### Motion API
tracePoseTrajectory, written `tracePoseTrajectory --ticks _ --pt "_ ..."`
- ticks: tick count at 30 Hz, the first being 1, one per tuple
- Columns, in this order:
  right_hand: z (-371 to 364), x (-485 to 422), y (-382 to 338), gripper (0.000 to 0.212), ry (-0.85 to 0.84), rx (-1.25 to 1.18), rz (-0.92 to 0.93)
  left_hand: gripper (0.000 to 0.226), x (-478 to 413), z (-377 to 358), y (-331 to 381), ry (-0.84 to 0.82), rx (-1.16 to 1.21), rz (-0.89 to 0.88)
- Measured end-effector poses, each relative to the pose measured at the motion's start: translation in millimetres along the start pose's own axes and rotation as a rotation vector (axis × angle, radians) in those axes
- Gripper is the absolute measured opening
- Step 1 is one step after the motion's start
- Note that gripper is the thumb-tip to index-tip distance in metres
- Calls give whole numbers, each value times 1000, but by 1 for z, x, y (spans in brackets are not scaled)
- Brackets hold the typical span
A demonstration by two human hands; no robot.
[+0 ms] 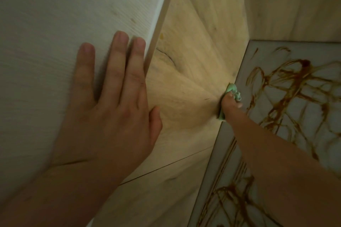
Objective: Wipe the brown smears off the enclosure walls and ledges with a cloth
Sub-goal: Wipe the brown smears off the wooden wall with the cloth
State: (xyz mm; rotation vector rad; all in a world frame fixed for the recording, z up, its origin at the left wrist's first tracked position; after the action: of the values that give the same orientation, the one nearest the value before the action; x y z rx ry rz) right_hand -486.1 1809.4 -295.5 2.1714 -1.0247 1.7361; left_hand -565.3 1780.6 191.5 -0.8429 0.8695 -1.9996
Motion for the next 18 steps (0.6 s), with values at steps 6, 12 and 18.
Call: tracePoseTrajectory --ticks 6,12,18 --pt "1 -42 2 116 -86 -205 -23 81 -1 2 1 -4 -34 11" --pt "-26 34 -61 66 -114 -184 261 80 2 4 1 -27 -23 18" --pt "-71 191 -97 59 -126 -35 547 81 3 12 1 -2 -30 30"
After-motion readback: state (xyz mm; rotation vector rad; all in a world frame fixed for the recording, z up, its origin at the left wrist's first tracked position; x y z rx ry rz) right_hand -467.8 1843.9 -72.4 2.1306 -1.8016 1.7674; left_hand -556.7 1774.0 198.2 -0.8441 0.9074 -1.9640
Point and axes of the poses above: each hand's wrist, its own x-axis away from the middle knuckle, its own z-axis out of the back of the hand, y = z × x, the point moved 6 cm from there along -x, towards the middle knuckle, and after that the axes turned 15 degrees about -y, right-handed, at the moved point
